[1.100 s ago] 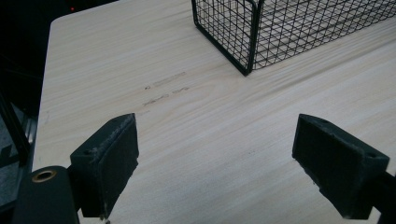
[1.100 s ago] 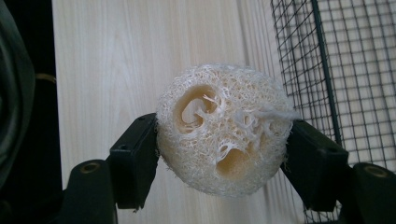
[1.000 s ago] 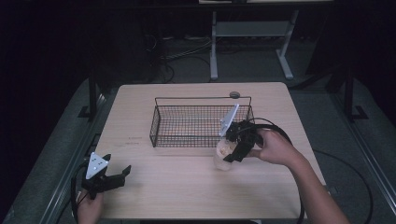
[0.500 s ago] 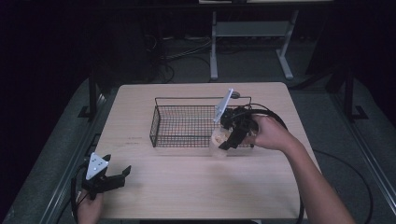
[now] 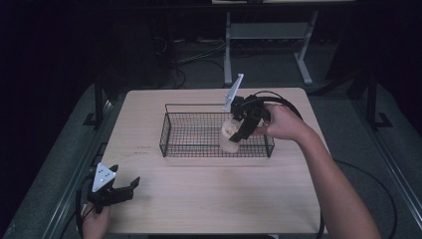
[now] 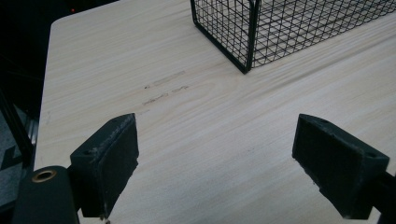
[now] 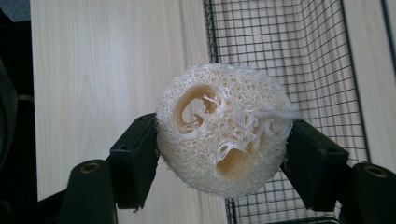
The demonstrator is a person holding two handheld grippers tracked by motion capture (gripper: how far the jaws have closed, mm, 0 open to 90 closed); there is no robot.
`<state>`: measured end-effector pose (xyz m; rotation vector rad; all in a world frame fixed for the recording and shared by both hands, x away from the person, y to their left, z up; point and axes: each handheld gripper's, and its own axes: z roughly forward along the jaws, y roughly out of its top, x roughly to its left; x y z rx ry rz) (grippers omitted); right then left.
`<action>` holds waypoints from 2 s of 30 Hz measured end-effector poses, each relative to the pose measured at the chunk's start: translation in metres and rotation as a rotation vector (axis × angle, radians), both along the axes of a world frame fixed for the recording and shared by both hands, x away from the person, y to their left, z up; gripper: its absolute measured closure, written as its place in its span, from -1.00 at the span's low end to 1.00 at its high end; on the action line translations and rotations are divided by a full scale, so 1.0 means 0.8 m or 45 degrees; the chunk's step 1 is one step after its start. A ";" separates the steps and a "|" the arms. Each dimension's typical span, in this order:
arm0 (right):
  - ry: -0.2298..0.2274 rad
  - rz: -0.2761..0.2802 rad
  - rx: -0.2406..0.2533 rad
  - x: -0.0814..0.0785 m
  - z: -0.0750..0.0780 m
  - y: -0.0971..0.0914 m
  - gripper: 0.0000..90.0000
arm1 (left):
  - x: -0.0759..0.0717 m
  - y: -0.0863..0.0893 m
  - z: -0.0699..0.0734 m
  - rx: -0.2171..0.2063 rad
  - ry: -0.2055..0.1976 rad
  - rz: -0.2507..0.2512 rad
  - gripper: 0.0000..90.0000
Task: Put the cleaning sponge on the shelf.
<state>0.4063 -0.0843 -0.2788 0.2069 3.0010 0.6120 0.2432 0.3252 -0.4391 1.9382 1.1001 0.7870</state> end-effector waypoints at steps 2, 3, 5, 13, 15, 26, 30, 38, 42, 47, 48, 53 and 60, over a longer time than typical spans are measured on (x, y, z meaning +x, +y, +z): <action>0.001 -0.003 0.001 0.003 0.001 0.001 -0.31 | 0.000 0.001 0.000 0.004 -0.001 0.001 -0.70; -0.001 -0.007 -0.002 0.006 0.002 0.001 -0.31 | -0.001 0.001 0.000 0.004 -0.001 0.003 -0.70; 0.005 -0.014 0.013 0.012 0.004 0.001 -0.31 | -0.001 0.001 0.000 0.002 0.000 0.003 -0.70; 0.007 -0.042 0.013 0.037 0.003 0.004 -0.31 | -0.003 0.001 0.000 0.004 -0.002 0.006 -0.70; 0.012 -0.054 0.004 0.044 -0.001 0.003 -0.31 | -0.004 0.001 0.000 0.006 -0.001 0.005 -0.70; 0.045 -0.126 -0.014 0.077 -0.027 -0.007 -0.31 | -0.005 0.002 0.001 0.019 -0.001 0.004 -0.70; 0.047 -0.146 -0.013 0.085 -0.035 -0.009 -0.31 | -0.004 -0.001 0.000 0.014 -0.003 0.000 -0.70; 0.074 -0.159 -0.039 0.098 -0.061 -0.002 -0.31 | 0.000 -0.004 0.000 0.015 -0.007 -0.007 -0.70; 0.093 -0.168 -0.035 0.101 -0.077 -0.003 -0.31 | 0.001 -0.004 0.000 0.023 -0.003 -0.012 -0.70; 0.104 -0.189 -0.045 0.101 -0.092 -0.007 -0.32 | 0.000 -0.006 -0.001 0.028 0.000 -0.019 -0.70; 0.106 -0.195 -0.045 0.102 -0.096 -0.008 -0.31 | 0.000 -0.006 -0.001 0.029 -0.001 -0.019 -0.70; 0.107 -0.206 -0.058 0.100 -0.107 -0.012 -0.32 | 0.001 -0.008 -0.001 0.030 -0.003 -0.022 -0.70; 0.115 -0.225 -0.050 0.100 -0.120 -0.014 -0.32 | 0.001 -0.008 -0.002 0.030 -0.005 -0.025 -0.70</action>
